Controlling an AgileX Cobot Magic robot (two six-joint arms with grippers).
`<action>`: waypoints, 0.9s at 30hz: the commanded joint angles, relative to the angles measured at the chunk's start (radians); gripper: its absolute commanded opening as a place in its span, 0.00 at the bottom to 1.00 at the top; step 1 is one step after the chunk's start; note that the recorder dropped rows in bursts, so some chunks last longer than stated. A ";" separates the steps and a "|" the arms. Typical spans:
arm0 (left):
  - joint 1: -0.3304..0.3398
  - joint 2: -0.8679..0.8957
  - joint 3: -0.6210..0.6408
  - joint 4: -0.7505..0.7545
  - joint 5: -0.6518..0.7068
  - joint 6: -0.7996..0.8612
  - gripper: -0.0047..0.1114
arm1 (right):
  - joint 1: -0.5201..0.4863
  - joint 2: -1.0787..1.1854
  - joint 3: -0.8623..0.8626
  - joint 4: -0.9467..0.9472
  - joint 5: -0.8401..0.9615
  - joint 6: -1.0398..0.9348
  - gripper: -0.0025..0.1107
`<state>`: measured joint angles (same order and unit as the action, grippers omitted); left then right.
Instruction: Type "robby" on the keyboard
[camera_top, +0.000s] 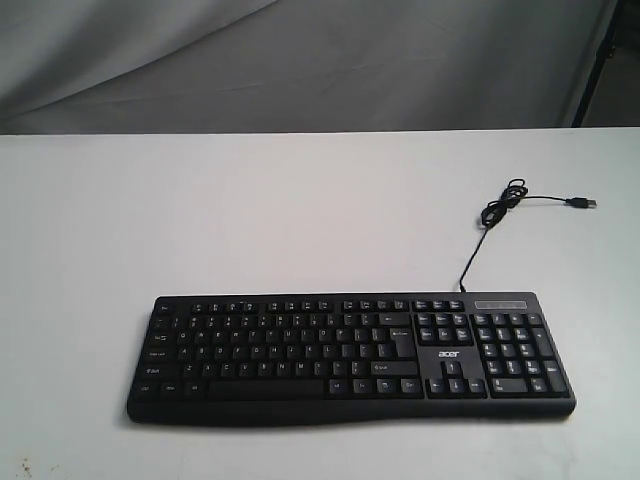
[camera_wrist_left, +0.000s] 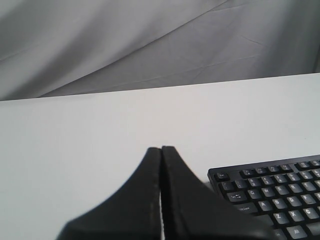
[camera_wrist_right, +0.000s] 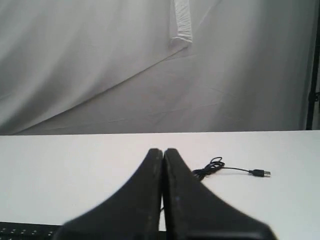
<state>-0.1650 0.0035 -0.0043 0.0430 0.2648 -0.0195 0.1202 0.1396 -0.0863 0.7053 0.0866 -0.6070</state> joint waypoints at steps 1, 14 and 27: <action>-0.006 -0.003 0.004 0.005 -0.007 -0.003 0.04 | -0.007 0.002 0.040 -0.381 -0.064 0.400 0.02; -0.006 -0.003 0.004 0.005 -0.007 -0.003 0.04 | -0.007 0.002 0.086 -0.590 -0.019 0.587 0.02; -0.006 -0.003 0.004 0.005 -0.007 -0.003 0.04 | -0.007 0.002 0.086 -0.590 -0.015 0.585 0.02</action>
<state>-0.1650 0.0035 -0.0043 0.0430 0.2648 -0.0195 0.1202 0.1396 -0.0034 0.1300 0.0672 -0.0237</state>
